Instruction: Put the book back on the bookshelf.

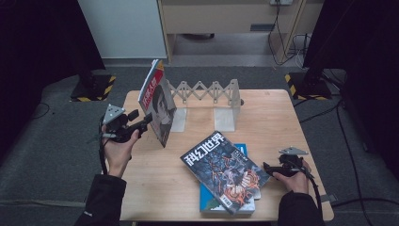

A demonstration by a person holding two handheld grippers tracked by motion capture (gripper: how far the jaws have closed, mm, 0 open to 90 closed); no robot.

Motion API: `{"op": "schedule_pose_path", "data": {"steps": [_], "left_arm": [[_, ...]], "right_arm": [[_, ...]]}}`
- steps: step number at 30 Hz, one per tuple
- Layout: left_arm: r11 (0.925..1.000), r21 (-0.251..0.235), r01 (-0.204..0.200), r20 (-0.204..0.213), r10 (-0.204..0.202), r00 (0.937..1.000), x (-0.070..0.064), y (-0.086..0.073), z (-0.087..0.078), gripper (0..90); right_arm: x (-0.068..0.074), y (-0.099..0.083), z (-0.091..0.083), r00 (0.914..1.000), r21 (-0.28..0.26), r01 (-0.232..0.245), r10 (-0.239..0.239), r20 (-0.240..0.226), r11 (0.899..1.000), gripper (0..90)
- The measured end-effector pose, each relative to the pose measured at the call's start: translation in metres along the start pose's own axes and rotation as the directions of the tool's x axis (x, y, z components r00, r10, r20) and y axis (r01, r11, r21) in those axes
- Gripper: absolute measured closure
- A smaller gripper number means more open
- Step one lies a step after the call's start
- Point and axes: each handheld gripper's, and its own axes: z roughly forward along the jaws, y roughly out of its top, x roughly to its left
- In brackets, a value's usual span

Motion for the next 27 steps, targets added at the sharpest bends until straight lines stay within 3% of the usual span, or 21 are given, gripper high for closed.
{"op": "schedule_pose_path", "data": {"steps": [7, 11, 14, 22, 27], "left_arm": [[0.9984, 0.056, 0.002, 0.036, -0.004, 0.9993, -0.009, -0.033, 0.001, 38.3], [0.9971, 0.076, 0.005, 0.052, -0.009, 0.9986, -0.010, -0.042, 0.003, 37.2], [0.9940, 0.108, 0.017, 0.071, -0.025, 0.9971, -0.012, -0.055, 0.007, 36.8], [0.9851, 0.172, -0.010, 0.109, -0.009, 0.9940, -0.027, -0.080, 0.019, 33.9], [0.9784, 0.206, -0.018, 0.127, -0.009, 0.9919, -0.031, -0.091, 0.026, 32.1]], "right_arm": [[0.000, 0.000, 0.000, 1.0000, -0.002, 0.002, -0.002, 0.001, 1.000, 0.7], [0.000, 0.000, 0.000, 1.0000, 0.000, -0.001, 0.001, 0.002, 1.000, 1.3], [-0.001, 0.000, 0.000, 0.9998, -0.013, -0.012, 0.012, 0.017, 1.000, 3.9], [0.000, 0.005, -0.010, 0.9997, 0.042, -0.016, 0.016, 0.018, 0.999, 19.5], [0.009, 0.011, -0.020, 0.9999, 0.002, -0.009, 0.009, -0.011, 1.000, 23.2]]}}
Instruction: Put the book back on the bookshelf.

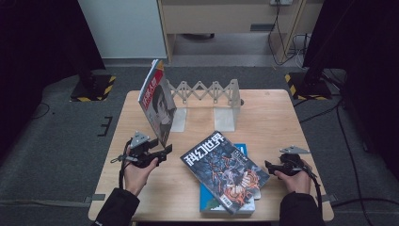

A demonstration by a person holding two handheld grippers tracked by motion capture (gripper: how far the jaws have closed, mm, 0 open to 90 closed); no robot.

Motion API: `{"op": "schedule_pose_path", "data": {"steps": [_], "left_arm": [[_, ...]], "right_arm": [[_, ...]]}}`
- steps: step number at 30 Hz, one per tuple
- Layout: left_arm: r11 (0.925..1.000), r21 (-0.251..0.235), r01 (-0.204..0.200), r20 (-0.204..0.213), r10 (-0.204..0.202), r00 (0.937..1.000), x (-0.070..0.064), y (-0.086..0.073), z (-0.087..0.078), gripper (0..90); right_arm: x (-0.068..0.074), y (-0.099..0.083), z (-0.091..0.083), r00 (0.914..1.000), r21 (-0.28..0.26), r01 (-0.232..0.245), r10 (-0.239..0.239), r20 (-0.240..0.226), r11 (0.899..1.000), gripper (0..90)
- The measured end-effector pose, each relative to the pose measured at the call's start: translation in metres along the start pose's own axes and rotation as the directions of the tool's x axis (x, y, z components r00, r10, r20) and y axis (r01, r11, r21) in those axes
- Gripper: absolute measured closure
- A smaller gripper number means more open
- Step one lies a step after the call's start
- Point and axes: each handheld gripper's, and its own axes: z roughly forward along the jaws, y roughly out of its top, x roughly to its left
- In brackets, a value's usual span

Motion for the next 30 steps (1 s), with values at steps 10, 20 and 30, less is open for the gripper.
{"op": "schedule_pose_path", "data": {"steps": [10, 20, 30], "left_arm": [[0.9956, 0.078, 0.052, 0.082, -0.058, 0.9949, -0.004, -0.017, 0.021, 31.5], [0.9917, 0.122, 0.041, 0.115, -0.056, 0.9918, -0.014, -0.026, 0.040, 31.2], [0.9852, 0.165, 0.045, 0.160, -0.072, 0.9846, -0.020, -0.034, 0.058, 30.8]], "right_arm": [[0.013, 0.011, -0.018, 0.9995, -0.074, 0.007, -0.009, -0.029, 0.997, 27.5], [0.029, 0.024, -0.033, 0.9964, -0.147, 0.030, -0.042, -0.074, 0.989, 29.4], [0.045, 0.023, -0.024, 0.9889, -0.110, 0.053, -0.067, -0.132, 0.993, 29.7]]}}
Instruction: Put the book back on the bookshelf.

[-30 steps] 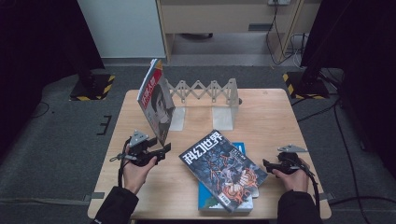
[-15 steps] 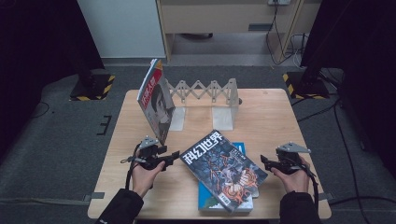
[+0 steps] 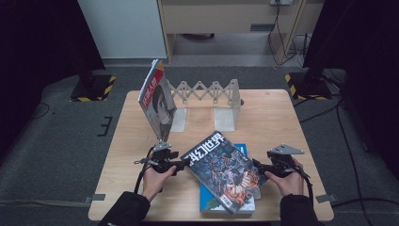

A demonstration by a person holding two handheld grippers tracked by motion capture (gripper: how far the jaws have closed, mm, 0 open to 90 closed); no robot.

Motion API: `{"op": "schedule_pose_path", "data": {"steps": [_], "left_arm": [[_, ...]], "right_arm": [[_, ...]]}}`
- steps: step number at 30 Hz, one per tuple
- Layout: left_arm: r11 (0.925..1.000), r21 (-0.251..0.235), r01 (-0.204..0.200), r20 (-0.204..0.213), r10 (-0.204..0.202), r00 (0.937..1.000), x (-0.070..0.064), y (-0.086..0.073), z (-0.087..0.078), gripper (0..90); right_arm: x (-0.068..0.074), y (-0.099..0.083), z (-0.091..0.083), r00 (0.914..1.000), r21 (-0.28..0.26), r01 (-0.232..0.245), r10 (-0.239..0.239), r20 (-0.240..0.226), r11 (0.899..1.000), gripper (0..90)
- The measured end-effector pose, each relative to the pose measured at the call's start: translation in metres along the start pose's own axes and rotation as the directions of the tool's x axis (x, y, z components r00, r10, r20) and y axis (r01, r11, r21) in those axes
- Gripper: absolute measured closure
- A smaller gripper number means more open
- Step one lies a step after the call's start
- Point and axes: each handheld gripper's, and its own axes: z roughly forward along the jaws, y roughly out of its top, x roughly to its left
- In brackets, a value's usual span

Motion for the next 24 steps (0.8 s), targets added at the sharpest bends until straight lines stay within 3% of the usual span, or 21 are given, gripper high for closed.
{"op": "schedule_pose_path", "data": {"steps": [10, 11, 15, 24], "left_arm": [[0.9980, 0.016, 0.062, 0.072, -0.063, 0.9954, 0.005, -0.001, 0.009, 28.7], [0.9972, 0.020, 0.073, 0.097, -0.074, 0.9925, 0.006, -0.001, 0.012, 28.5], [0.9958, 0.030, 0.087, 0.128, -0.090, 0.9877, 0.003, -0.001, 0.018, 28.0], [0.9928, 0.054, 0.107, 0.149, -0.114, 0.9823, 0.000, 0.003, 0.024, 28.0]], "right_arm": [[0.004, -0.004, 0.008, 0.9998, 0.018, -0.003, 0.003, -0.019, 1.000, 29.0], [0.005, -0.004, 0.008, 0.9998, 0.016, -0.008, 0.008, -0.020, 1.000, 29.0], [0.005, -0.004, 0.009, 0.9997, 0.015, -0.003, 0.003, -0.025, 1.000, 28.8], [0.004, -0.005, 0.010, 0.9993, 0.007, -0.013, 0.014, -0.034, 1.000, 28.4]]}}
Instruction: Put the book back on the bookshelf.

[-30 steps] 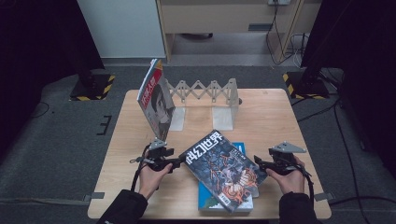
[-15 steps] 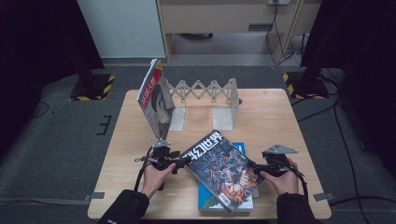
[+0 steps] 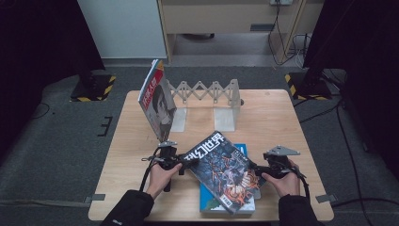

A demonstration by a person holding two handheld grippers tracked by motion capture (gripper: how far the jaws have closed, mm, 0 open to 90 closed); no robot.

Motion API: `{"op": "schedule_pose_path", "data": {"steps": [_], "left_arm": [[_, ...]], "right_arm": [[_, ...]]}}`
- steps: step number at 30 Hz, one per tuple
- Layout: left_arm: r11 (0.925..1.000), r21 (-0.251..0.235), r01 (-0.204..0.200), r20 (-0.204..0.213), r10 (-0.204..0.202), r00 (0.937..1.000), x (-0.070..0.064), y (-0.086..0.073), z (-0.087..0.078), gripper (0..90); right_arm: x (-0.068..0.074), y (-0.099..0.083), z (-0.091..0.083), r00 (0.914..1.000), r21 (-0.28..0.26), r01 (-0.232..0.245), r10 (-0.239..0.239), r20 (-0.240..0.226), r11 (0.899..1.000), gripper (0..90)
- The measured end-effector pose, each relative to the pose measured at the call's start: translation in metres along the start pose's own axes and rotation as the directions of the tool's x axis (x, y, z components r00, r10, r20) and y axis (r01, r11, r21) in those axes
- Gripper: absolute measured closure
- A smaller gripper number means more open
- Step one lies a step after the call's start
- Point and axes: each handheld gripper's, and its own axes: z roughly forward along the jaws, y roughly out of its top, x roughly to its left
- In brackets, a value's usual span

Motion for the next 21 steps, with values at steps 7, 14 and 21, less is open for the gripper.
{"op": "schedule_pose_path", "data": {"steps": [7, 14, 21], "left_arm": [[0.9998, 0.008, -0.020, -0.016, 0.021, 0.9997, -0.007, 0.008, -0.015, 39.7], [0.9994, -0.018, -0.029, -0.008, 0.029, 0.9996, -0.017, 0.016, -0.024, 47.9], [1.0000, -0.002, -0.009, -0.005, 0.009, 0.9999, -0.013, 0.016, -0.024, 51.3]], "right_arm": [[0.000, -0.001, 0.000, 1.0000, -0.004, 0.007, -0.006, 0.005, 1.000, 28.5], [0.000, -0.002, 0.001, 1.0000, -0.011, 0.000, 0.000, 0.009, 1.000, 28.6], [-0.001, -0.002, 0.001, 1.0000, -0.016, 0.001, -0.001, 0.006, 1.000, 28.6]]}}
